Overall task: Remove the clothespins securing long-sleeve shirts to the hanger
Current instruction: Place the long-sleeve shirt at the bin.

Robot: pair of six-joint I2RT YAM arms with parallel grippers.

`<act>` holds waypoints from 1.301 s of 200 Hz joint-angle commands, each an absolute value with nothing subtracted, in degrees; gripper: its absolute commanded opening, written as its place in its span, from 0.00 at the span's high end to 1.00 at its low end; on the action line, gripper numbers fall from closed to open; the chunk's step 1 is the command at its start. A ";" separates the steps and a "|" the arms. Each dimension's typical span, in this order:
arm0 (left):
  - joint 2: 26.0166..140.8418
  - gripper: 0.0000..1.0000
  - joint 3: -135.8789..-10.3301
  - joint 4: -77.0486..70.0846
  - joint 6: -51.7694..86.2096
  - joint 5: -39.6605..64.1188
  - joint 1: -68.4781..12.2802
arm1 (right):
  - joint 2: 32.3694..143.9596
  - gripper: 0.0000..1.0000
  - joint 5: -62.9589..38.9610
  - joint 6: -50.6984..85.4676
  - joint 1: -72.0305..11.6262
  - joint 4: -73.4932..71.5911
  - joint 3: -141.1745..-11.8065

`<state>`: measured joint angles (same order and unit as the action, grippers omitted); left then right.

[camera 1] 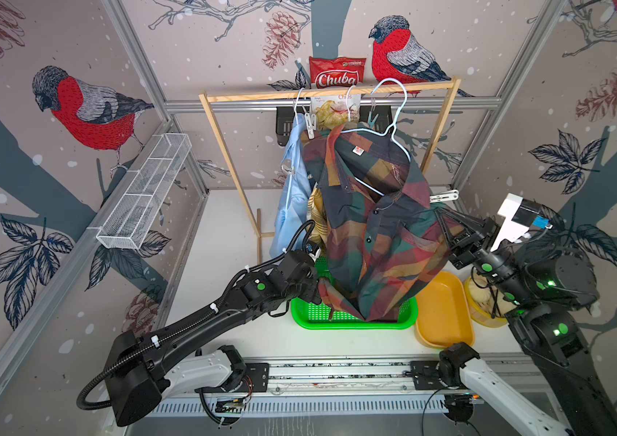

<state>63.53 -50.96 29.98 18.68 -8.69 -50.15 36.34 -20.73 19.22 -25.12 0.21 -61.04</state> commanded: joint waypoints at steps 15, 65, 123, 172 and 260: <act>59.55 0.04 -53.43 32.59 20.37 -12.88 -50.19 | 35.84 1.00 -19.20 18.24 -25.17 -1.20 -59.87; 59.26 0.04 -55.58 35.31 17.80 -14.86 -50.19 | 32.50 1.00 -16.21 17.97 -25.18 1.60 -56.90; 69.10 0.03 -50.89 24.64 24.32 -14.75 -50.27 | 30.98 1.00 -14.77 17.89 -25.18 2.64 -54.11; 72.84 0.03 -50.23 20.32 19.11 -14.83 -54.30 | 31.44 1.00 -13.53 18.30 -25.15 0.59 -50.12; 88.33 0.04 -56.65 31.31 11.21 -27.68 -56.92 | 32.87 1.00 -11.14 19.24 -24.34 -2.59 -47.68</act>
